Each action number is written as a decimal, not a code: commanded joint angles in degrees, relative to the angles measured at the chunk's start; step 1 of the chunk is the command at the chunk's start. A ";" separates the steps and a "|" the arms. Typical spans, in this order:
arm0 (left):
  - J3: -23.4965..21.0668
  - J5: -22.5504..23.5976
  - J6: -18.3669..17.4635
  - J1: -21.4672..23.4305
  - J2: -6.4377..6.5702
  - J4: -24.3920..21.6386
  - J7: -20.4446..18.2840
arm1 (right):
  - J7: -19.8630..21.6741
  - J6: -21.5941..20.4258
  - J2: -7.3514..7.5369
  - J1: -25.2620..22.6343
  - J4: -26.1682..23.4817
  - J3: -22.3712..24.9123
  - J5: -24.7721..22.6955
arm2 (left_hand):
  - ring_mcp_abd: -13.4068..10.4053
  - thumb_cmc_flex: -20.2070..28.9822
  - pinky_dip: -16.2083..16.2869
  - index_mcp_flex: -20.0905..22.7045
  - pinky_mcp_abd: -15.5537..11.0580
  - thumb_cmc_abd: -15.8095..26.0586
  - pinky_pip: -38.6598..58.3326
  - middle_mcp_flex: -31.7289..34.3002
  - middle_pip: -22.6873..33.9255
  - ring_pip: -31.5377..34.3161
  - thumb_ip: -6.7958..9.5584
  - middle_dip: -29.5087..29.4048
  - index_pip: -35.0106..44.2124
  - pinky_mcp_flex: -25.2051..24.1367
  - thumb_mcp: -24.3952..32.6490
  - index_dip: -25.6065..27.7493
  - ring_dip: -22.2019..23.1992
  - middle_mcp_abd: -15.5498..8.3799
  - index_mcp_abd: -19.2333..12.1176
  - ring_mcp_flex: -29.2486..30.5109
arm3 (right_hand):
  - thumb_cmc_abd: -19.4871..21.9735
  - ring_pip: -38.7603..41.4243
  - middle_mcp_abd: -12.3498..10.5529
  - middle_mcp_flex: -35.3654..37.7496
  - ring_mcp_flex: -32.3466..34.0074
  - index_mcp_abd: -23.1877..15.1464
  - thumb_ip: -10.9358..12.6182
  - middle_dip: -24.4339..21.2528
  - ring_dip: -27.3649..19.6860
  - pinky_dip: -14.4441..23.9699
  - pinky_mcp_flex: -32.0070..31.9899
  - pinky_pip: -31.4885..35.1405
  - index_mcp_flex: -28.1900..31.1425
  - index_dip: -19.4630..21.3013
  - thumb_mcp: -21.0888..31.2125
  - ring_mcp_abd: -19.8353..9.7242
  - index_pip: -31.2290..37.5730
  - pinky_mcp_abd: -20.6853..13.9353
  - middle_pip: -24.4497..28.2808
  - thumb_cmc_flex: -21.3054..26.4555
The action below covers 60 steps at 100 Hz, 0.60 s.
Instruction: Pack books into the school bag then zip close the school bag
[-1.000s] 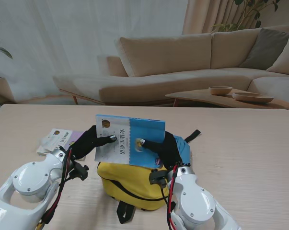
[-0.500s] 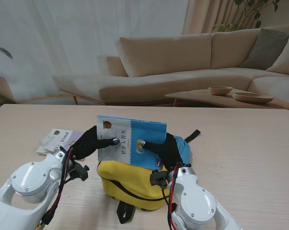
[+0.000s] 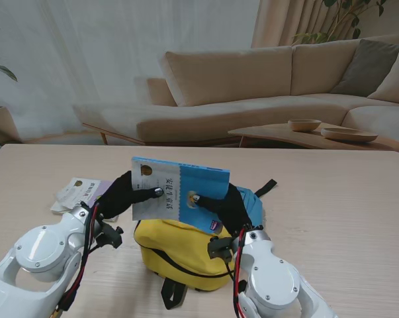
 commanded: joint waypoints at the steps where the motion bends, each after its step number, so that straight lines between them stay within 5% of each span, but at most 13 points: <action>1: -0.03 -0.13 -0.47 0.75 -0.70 -1.61 -0.76 | 2.00 -0.25 -0.02 -0.38 -0.46 -0.26 -0.82 | 0.12 10.03 2.10 7.75 2.00 5.92 3.73 2.62 6.39 3.08 1.92 2.38 8.43 0.77 9.57 7.24 1.37 -1.27 -6.13 1.99 | -0.48 -1.47 -0.87 -3.88 -4.04 -1.93 2.09 0.64 0.52 1.95 -2.83 -1.74 -2.11 1.95 1.05 -1.69 -4.37 -1.00 1.54 -4.84; 10: -0.64 -0.08 -1.21 1.35 -0.78 -2.09 -0.20 | 3.40 -0.38 0.47 -0.45 -0.39 0.05 -2.11 | 0.08 10.03 2.33 7.91 2.09 5.93 3.78 2.69 6.59 3.25 1.88 2.48 8.41 0.92 9.62 7.79 1.43 -1.40 -6.16 2.13 | 0.93 -3.20 -1.38 -8.96 -8.80 -0.52 7.10 0.72 0.61 2.41 -6.90 -4.13 -4.90 7.69 -1.82 -2.62 -11.90 -1.48 1.17 -9.03; 29: -2.48 0.74 -2.54 3.29 -0.94 -3.46 1.31 | 5.85 -1.39 1.47 -0.49 0.05 0.70 -5.70 | -0.42 10.04 2.79 8.10 1.99 6.13 3.85 2.80 7.33 3.73 1.73 2.98 8.50 1.19 9.35 9.12 1.63 -1.54 -6.47 2.23 | -1.00 -7.89 -3.25 -18.56 -17.89 0.06 5.85 0.77 -0.76 0.65 -14.99 -9.52 -14.65 7.54 -6.28 -5.41 -14.14 -2.88 0.29 -14.48; 60: -5.85 1.54 -4.75 7.10 -1.58 -5.70 5.07 | 8.52 -2.31 2.62 -0.22 1.60 2.57 -10.46 | -0.85 10.04 3.78 8.09 2.09 6.74 4.17 2.70 9.29 5.26 1.91 3.71 8.98 1.55 9.09 10.85 2.38 -1.63 -6.71 2.84 | 2.75 -11.19 -4.35 -25.80 -25.31 0.83 6.14 0.40 -1.83 -1.27 -21.55 -13.91 -22.29 5.67 -10.66 -7.64 -13.12 -5.25 -0.13 -16.82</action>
